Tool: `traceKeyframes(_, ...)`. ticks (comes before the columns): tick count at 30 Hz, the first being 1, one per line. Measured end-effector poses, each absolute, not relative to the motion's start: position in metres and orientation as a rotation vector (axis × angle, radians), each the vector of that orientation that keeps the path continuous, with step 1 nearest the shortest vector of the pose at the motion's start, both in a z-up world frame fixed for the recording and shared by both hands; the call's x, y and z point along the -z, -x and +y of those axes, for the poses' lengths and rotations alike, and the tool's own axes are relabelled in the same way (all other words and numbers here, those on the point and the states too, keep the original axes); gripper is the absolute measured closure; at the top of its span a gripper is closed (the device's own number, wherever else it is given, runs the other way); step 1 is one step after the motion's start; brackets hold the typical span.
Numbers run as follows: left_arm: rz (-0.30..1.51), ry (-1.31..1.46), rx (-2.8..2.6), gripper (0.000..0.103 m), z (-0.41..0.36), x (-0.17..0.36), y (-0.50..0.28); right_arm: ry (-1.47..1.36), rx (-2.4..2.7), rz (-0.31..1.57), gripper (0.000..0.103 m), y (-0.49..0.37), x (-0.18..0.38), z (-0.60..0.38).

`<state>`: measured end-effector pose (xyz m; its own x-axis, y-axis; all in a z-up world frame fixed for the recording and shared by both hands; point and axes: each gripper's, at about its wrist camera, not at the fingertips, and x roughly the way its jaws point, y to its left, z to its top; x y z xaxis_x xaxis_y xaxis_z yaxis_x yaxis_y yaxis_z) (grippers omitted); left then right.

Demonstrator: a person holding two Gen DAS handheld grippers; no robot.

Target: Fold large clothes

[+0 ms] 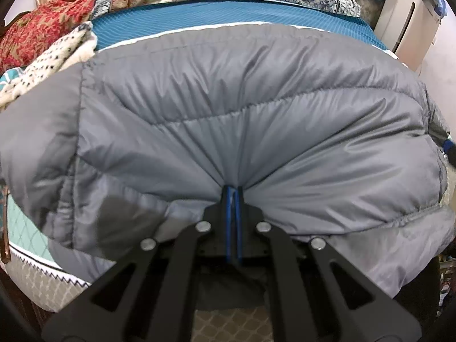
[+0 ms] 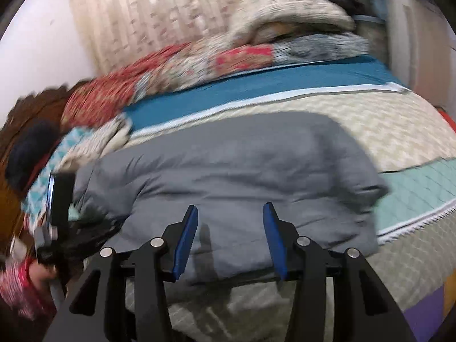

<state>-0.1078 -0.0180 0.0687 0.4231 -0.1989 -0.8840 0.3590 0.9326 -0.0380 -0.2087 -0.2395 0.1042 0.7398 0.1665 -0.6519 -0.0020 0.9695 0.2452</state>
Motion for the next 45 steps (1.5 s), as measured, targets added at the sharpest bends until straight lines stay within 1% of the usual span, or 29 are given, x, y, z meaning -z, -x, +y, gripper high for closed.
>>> traceKeyframes(3, 1.078, -0.173, 0.346, 0.099, -0.019, -0.068, 0.109, -0.198, -0.103, 0.787, 0.025, 0.198, -0.09, -0.227)
traceKeyframes(9, 1.07, -0.19, 0.338, 0.099, -0.021, -0.068, 0.11, -0.217, -0.11, 0.838, 0.026, 0.189, -0.07, -0.231)
traceKeyframes(22, 1.056, -0.232, 0.335, 0.1, -0.023, -0.067, 0.11, -0.247, -0.129, 0.864, 0.026, 0.177, -0.043, -0.235)
traceKeyframes(25, 1.058, -0.193, 0.369, 0.1, -0.014, -0.086, 0.112, -0.244, -0.134, 0.879, 0.026, 0.177, -0.048, -0.236)
traceKeyframes(28, 0.926, -0.154, 0.399, 0.1, 0.009, -0.129, 0.116, -0.27, -0.156, 0.895, 0.026, 0.184, -0.063, -0.241)
traceKeyframes(31, 0.837, -0.115, 0.324, 0.099, 0.047, -0.163, 0.104, -0.308, -0.181, 0.799, 0.026, 0.202, -0.095, -0.258)
traceKeyframes(32, 0.822, -0.083, 0.268, 0.093, 0.068, -0.172, 0.093, -0.313, -0.17, 0.75, 0.026, 0.207, -0.109, -0.268)
traceKeyframes(33, 0.819, -0.063, 0.224, 0.081, 0.082, -0.175, 0.084, -0.317, -0.141, 0.703, 0.026, 0.211, -0.123, -0.28)
traceKeyframes(34, 0.824, -0.049, 0.152, 0.051, 0.099, -0.176, 0.073, -0.32, -0.113, 0.676, 0.026, 0.212, -0.132, -0.291)
traceKeyframes(35, 0.847, -0.033, 0.086, 0.029, 0.115, -0.172, 0.06, -0.329, -0.076, 0.653, 0.026, 0.211, -0.14, -0.304)
traceKeyframes(37, 0.896, 0.009, 0.069, 0.029, 0.133, -0.16, 0.043, -0.354, 0.0, 0.646, 0.027, 0.204, -0.146, -0.332)
traceKeyframes(39, 0.943, 0.028, 0.055, 0.031, 0.143, -0.144, 0.031, -0.406, 0.047, 0.677, 0.027, 0.195, -0.137, -0.357)
traceKeyframes(40, 0.957, 0.031, 0.074, 0.041, 0.142, -0.137, 0.029, -0.431, 0.046, 0.693, 0.026, 0.192, -0.131, -0.363)
traceKeyframes(41, 0.973, 0.035, 0.097, 0.059, 0.138, -0.13, 0.029, -0.467, 0.042, 0.717, 0.024, 0.188, -0.123, -0.369)
traceKeyframes(42, 0.995, 0.043, 0.115, 0.07, 0.135, -0.125, 0.03, -0.505, 0.035, 0.735, 0.021, 0.186, -0.115, -0.373)
traceKeyframes(43, 1.016, 0.057, 0.136, 0.084, 0.129, -0.121, 0.032, -0.556, 0.023, 0.758, 0.014, 0.184, -0.105, -0.377)
traceKeyframes(44, 1.03, 0.069, 0.151, 0.089, 0.126, -0.116, 0.033, -0.588, 0.013, 0.778, 0.011, 0.184, -0.096, -0.377)
traceKeyframes(45, 1.039, 0.068, 0.159, 0.091, 0.123, -0.112, 0.035, -0.613, 0.005, 0.799, 0.01, 0.183, -0.088, -0.375)
